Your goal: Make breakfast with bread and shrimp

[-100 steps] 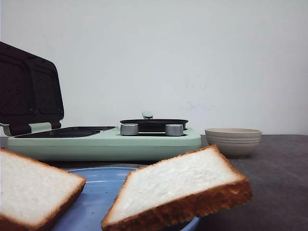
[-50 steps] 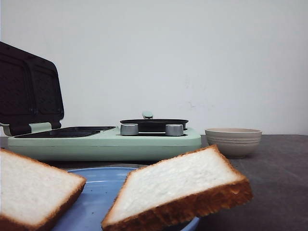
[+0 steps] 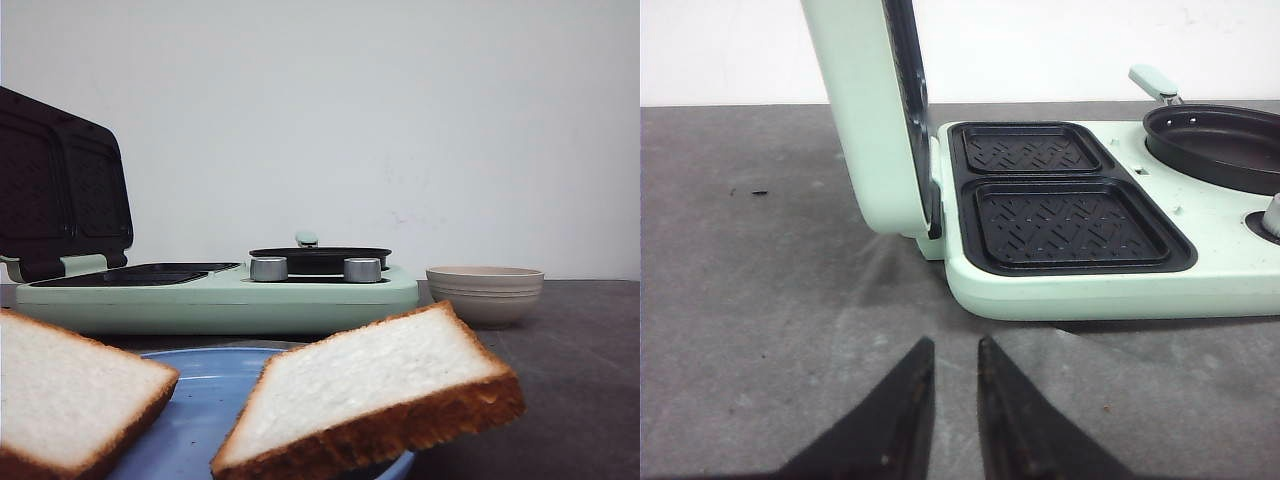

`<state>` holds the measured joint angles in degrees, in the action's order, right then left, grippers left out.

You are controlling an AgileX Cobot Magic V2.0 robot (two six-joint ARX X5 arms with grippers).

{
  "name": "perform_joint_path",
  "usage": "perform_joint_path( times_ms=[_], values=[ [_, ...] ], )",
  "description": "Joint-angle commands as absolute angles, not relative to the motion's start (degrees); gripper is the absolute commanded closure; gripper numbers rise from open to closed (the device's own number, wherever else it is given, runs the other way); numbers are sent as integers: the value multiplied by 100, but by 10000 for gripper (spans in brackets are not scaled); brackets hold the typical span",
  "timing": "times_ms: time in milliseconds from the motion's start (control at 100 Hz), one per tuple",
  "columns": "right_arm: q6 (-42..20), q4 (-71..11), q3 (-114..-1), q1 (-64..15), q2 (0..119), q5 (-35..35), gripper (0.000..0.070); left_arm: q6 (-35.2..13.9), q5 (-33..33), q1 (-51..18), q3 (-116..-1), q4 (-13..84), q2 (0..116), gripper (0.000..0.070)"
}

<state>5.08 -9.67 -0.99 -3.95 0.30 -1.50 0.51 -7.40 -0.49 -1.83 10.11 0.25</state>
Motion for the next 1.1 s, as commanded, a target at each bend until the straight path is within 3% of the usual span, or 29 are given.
perform_joint_path(
  times_ms=[0, 820, 970, 1090],
  values=[
    [493, -899, -75, -384, 21, -150, 700, 69, -731, -43, -84, 1050, 19, 700],
    [484, -904, -75, -384, 21, -148, 700, -86, -735, -45, -97, 1022, 19, 700],
    [235, -906, -75, -384, 21, -148, 700, -121, -738, -45, -97, 1024, 19, 700],
    [-78, -906, -75, -384, 21, -148, 700, -556, -738, -45, -97, 1024, 19, 700]
  ],
)
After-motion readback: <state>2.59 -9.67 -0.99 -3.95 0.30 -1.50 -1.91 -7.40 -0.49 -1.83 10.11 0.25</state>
